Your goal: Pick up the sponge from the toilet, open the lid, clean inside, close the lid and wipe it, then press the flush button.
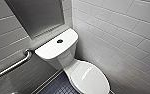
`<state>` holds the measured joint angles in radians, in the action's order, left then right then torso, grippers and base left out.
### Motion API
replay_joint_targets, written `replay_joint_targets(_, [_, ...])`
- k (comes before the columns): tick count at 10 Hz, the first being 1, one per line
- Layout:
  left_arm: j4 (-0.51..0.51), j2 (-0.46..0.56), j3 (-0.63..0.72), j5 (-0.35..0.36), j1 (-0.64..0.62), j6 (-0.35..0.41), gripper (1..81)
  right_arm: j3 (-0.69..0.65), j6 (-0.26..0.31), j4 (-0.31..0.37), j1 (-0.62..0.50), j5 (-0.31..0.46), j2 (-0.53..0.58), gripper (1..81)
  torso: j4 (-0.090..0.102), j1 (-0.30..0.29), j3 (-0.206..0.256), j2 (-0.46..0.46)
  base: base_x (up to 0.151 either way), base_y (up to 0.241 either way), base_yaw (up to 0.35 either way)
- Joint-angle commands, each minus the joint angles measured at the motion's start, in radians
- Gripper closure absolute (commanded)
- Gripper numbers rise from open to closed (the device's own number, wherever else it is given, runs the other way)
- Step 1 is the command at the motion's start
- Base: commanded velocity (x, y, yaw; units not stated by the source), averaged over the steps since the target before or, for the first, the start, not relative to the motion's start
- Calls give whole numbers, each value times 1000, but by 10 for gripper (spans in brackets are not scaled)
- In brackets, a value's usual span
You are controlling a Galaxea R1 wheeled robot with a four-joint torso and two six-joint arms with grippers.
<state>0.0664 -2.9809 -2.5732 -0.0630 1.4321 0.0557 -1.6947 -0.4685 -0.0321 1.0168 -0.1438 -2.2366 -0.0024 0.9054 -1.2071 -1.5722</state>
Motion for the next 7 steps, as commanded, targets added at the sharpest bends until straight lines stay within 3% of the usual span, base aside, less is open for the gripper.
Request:
replay_joint_targets(1, [-8,0,10,-92,28,9,10,95,1,-8,96,-17,104,811,0,0,0,0,0,0,0])
replay_joint_targets(4, [-2,-3,10,-86,26,9,10,416,18,-37,110,-82,299,811,0,0,0,0,0,0,0])
replay_joint_targets(7, [0,-4,10,-83,23,9,10,590,18,-45,-45,-65,391,811,0,0,0,0,0,0,0])
